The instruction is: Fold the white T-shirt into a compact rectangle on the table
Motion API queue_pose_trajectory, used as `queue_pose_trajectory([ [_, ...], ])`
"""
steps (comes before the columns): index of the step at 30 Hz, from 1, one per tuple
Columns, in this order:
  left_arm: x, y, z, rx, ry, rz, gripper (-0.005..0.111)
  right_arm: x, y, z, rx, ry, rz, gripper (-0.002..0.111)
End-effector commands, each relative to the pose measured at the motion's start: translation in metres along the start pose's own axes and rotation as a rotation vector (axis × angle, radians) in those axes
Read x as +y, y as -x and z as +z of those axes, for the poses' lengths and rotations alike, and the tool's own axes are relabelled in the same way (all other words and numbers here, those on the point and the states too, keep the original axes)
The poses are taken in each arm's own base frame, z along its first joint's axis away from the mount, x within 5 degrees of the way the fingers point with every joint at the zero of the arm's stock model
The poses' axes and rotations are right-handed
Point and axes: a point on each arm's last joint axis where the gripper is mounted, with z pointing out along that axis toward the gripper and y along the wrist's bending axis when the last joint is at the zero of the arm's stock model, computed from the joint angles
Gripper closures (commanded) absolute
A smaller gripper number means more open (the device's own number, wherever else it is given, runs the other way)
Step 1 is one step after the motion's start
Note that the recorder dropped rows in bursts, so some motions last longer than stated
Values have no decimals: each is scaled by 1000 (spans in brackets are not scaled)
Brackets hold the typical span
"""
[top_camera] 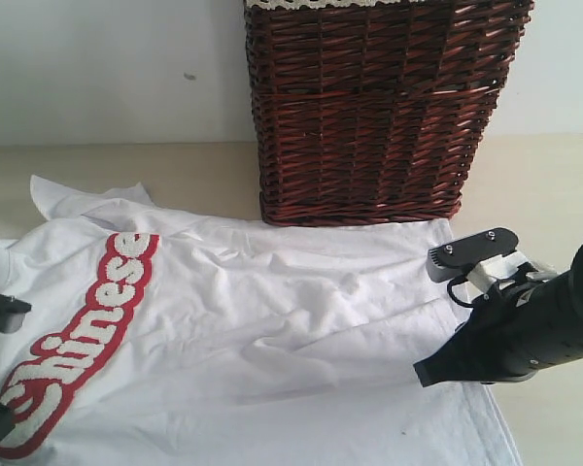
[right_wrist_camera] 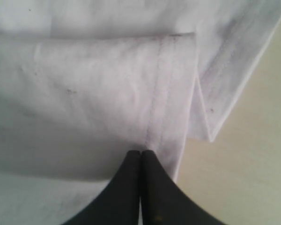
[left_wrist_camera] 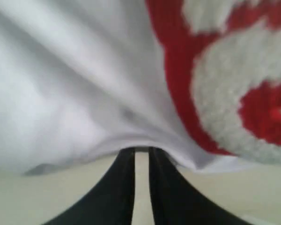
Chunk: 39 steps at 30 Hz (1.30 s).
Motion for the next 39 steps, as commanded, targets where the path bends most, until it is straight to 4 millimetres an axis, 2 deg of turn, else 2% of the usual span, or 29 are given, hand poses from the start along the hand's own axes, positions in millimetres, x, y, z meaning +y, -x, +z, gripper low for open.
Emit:
queue_pose_trajectory([
  [1,-2,-3,-14,-77,53,74,70,-2,1,-2,-15,-8,-9,106],
  [3,-2,-3,-15,-85,52,104,53,-2,1,-2,-14,-7,-5,103],
  [5,-5,-5,-10,-63,24,143,47,-2,0,-2,-11,-5,-5,101],
  [10,-9,-19,9,-22,5,287,47,-2,0,-2,-7,-3,-5,101],
  [16,-6,-7,13,-179,79,347,47,-2,0,-2,-2,-1,-5,101],
  [21,-4,-5,13,-195,109,380,47,-2,0,-2,-3,-1,-3,101],
  [23,-4,-8,15,-172,108,385,53,-2,0,-2,-3,-1,-3,101],
  [24,-4,-10,16,-158,106,386,61,-2,0,-2,-3,-1,-3,101],
  [26,-5,-14,19,-132,98,387,83,-2,0,-2,-3,-1,-3,101],
  [27,-5,-15,20,-126,97,394,97,-2,0,-2,-3,-1,-3,101],
  [28,-5,-16,20,-115,93,411,106,-2,0,-2,-3,-1,-3,101],
  [31,-7,-22,21,-61,58,417,106,-2,0,-2,-3,-1,-3,101],
  [39,-16,-47,15,199,-22,585,107,-2,0,-2,-3,-1,-1,101],
])
